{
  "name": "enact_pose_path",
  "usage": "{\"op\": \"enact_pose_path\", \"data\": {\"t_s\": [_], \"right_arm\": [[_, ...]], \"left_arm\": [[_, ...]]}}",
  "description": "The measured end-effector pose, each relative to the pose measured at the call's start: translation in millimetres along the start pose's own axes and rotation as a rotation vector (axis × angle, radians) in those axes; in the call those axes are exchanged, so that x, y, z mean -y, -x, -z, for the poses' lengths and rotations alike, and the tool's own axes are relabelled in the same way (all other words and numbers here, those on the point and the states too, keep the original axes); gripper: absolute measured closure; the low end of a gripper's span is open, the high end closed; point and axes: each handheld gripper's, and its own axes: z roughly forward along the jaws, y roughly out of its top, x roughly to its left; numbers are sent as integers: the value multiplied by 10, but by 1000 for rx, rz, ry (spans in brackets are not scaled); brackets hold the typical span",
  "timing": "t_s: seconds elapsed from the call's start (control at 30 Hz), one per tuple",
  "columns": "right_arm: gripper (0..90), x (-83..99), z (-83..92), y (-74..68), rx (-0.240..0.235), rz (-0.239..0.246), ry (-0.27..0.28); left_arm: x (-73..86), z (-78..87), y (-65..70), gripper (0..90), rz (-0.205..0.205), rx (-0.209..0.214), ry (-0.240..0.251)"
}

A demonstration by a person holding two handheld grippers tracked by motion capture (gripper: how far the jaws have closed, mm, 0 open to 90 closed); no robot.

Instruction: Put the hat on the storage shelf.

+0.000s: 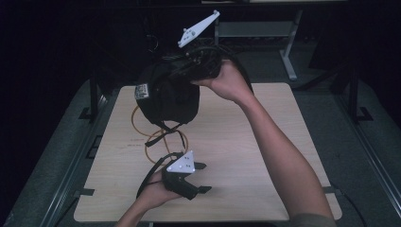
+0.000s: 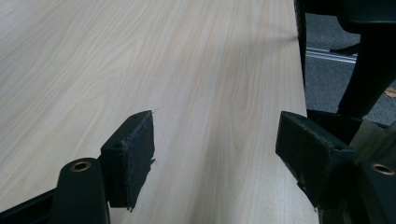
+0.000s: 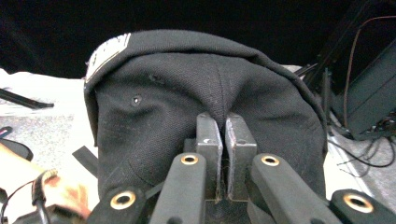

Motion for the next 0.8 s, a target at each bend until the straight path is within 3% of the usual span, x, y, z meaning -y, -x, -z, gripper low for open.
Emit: {"op": "enact_pose_path", "data": {"t_s": [0.53,0.63,0.67,0.7,0.8], "right_arm": [[844,-202,-757,18,-76,-28,-63],[658,-167,-950,-9,-70,-39,-121],[658,-167,-950,-9,-70,-39,-121],[577,-141,-1001,-15,-66,-45,-132],[527,-116,-999,-9,-66,-55,-126]], "left_arm": [[-2,-48,29,274,-13,11,-11],[4,-68,33,272,-12,15,-9],[4,-68,33,272,-12,15,-9],[-1,-75,41,272,-21,19,-14],[-6,-79,48,272,-17,21,-9]]}}
